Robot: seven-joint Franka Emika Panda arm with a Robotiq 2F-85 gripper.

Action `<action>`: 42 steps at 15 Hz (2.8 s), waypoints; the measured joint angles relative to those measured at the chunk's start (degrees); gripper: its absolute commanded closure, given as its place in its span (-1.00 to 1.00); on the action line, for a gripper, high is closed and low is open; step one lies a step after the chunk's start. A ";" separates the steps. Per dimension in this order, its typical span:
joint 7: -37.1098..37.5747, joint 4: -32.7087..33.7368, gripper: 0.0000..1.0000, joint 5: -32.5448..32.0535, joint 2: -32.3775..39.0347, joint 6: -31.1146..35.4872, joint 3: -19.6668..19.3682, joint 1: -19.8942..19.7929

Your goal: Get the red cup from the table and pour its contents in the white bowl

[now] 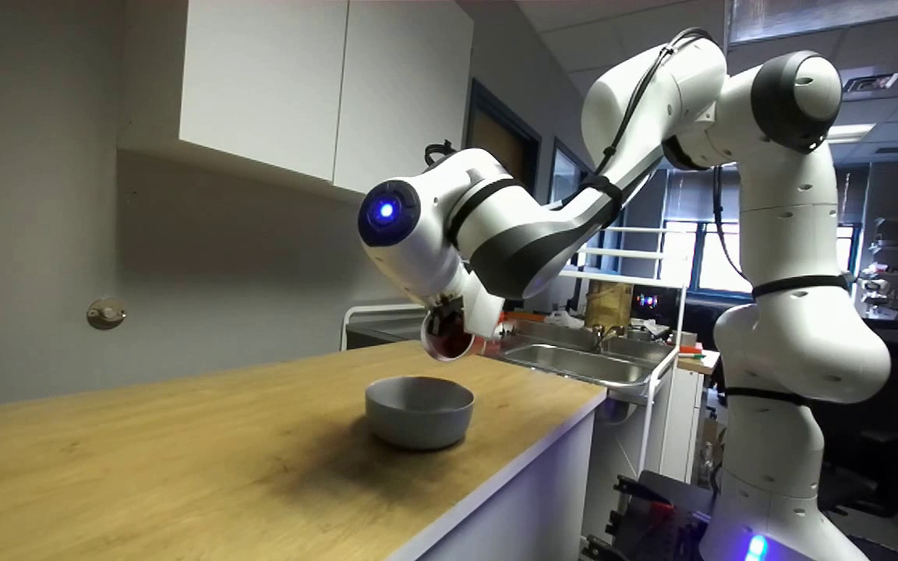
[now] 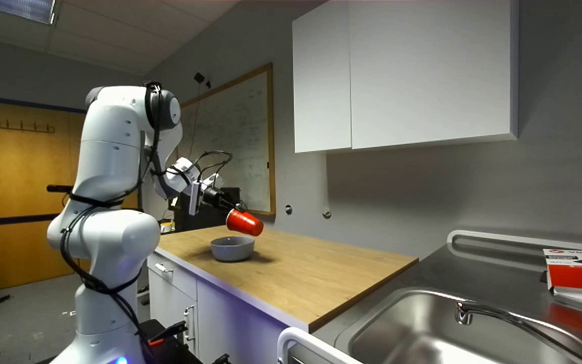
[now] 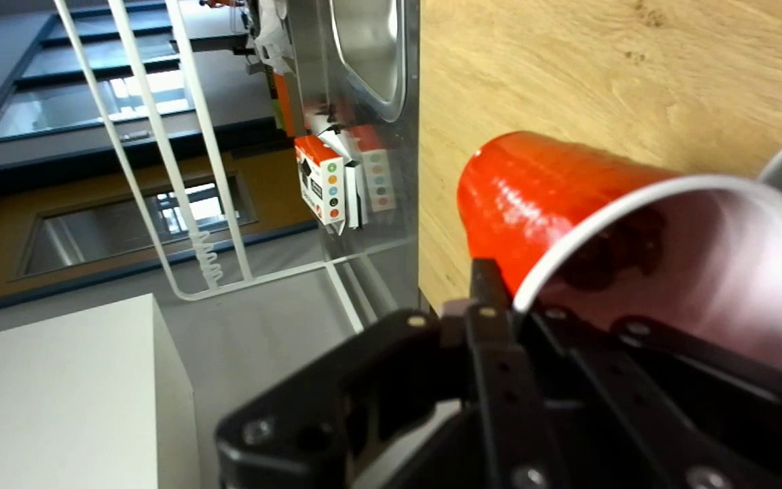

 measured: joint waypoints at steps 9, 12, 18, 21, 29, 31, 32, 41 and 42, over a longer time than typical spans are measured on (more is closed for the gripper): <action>3.65 0.82 0.99 -4.23 5.37 -7.00 0.15 1.19; 3.71 2.00 0.99 -6.63 7.58 -9.69 0.58 2.48; 3.71 5.30 0.99 -11.70 12.04 -14.70 1.21 5.57; 3.71 6.17 0.99 -14.32 13.68 -16.63 1.21 6.52; 4.26 7.01 0.99 -19.20 15.80 -20.91 1.20 6.96; 4.48 7.01 0.99 -20.42 16.02 -21.85 1.20 6.97; 4.57 7.01 0.99 -20.92 16.09 -22.23 1.19 6.96; 6.00 7.00 0.99 -24.42 16.93 -25.40 1.18 6.96; 6.20 7.00 0.99 -24.93 17.12 -25.86 1.18 6.96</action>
